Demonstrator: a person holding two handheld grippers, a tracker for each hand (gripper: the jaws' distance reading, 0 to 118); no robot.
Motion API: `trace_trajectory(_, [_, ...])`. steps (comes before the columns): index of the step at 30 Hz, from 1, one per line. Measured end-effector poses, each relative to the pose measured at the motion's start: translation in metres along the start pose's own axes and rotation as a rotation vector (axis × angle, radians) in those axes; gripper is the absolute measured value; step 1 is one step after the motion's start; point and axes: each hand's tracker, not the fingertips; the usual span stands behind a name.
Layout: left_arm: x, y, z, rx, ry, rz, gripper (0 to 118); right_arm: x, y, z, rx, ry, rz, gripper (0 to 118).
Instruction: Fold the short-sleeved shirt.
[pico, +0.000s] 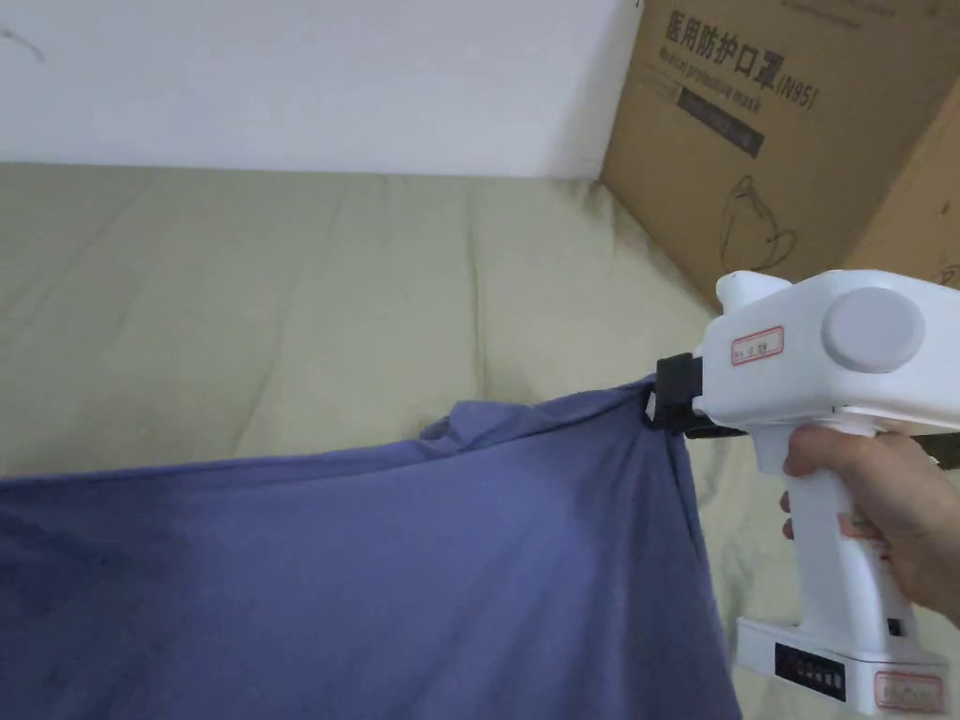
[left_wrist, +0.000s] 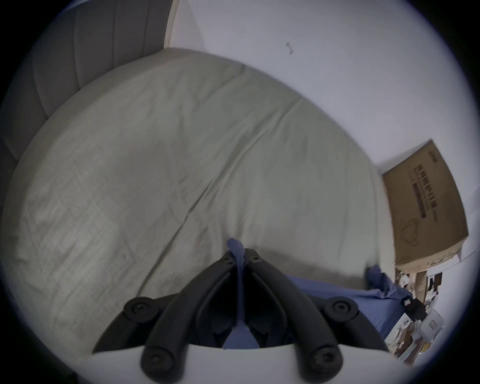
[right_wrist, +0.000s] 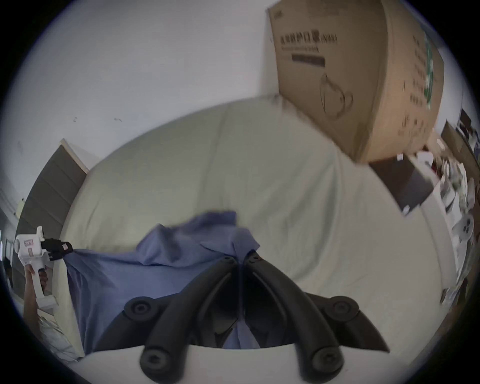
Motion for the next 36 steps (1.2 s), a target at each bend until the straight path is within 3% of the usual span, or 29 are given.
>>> trace_trajectory(3, [0.014, 0.016, 0.036, 0.067, -0.035, 0.008, 3, -0.015, 0.024, 0.032, 0.113, -0.051, 0.073, 1])
trace_trajectory(7, [0.033, 0.047, 0.088, 0.177, -0.113, 0.015, 3, -0.025, 0.076, 0.074, 0.246, -0.057, 0.046, 1])
trace_trajectory(14, [0.081, 0.106, 0.169, 0.401, -0.156, -0.001, 3, -0.071, 0.166, 0.135, 0.492, -0.097, 0.121, 1])
trace_trajectory(23, [0.113, 0.153, 0.227, 0.658, -0.271, 0.026, 3, -0.113, 0.254, 0.174, 0.758, -0.113, 0.075, 1])
trace_trajectory(29, [0.112, 0.161, 0.257, 0.766, -0.329, 0.013, 3, -0.131, 0.271, 0.199, 0.864, -0.113, 0.044, 1])
trace_trajectory(36, [0.079, 0.13, 0.266, 0.718, -0.302, -0.006, 3, -0.13, 0.227, 0.225, 0.869, -0.051, 0.137, 1])
